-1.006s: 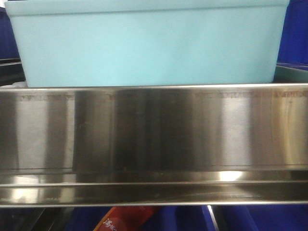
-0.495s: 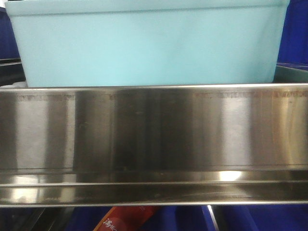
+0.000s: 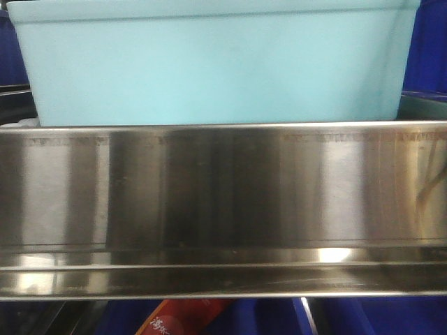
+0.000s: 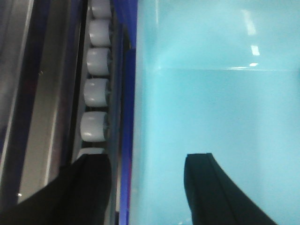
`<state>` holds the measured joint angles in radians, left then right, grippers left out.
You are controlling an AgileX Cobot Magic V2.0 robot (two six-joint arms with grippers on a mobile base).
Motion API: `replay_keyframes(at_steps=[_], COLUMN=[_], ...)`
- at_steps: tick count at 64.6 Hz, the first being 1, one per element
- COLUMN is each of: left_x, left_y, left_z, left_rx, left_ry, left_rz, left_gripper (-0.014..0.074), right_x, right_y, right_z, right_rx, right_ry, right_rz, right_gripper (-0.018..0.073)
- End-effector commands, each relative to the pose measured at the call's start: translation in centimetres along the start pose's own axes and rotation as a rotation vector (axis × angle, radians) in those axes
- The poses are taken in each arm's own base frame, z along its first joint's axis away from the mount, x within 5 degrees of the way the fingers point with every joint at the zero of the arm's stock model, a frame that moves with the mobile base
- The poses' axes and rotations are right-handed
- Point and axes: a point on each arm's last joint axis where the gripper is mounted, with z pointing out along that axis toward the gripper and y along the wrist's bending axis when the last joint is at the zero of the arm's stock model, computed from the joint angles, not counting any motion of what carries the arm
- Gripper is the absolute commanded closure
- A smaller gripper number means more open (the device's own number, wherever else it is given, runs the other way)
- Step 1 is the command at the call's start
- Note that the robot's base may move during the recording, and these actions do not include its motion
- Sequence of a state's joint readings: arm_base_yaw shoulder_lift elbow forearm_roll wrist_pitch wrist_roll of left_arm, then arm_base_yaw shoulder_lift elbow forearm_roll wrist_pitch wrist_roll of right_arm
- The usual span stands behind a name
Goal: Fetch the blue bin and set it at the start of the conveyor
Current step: 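Close both grippers on the teal bin's side walls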
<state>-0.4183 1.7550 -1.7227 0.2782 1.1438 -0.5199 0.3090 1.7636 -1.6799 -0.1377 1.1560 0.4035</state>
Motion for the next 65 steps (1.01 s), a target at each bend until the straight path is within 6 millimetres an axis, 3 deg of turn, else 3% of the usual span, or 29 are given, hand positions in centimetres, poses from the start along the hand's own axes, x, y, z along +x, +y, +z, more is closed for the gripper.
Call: replay_keyframes(at_steps=[1,17,65], left_x=[0.0,0.2,0.1], left_y=[0.1,-0.4,0.2], left_z=[0.3,1.9,2.0], left_rx=[0.0,-0.001,-0.022], left_ry=[0.019,0.062,0.068], left_rz=[-0.027,-0.025,-0.03], left_gripper=[0.0312,0.0312,0.0312], right_x=[0.0,0.0,0.0], right_y=[-0.1,0.0,0.0], right_z=[-0.4,-0.1,-0.1], right_rx=[0.003,0.005,0.002], right_ry=[0.001,0.006,0.001], right_rz=[0.002,0.001,0.001], right_gripper=[0.0336,0.0336,0.0336])
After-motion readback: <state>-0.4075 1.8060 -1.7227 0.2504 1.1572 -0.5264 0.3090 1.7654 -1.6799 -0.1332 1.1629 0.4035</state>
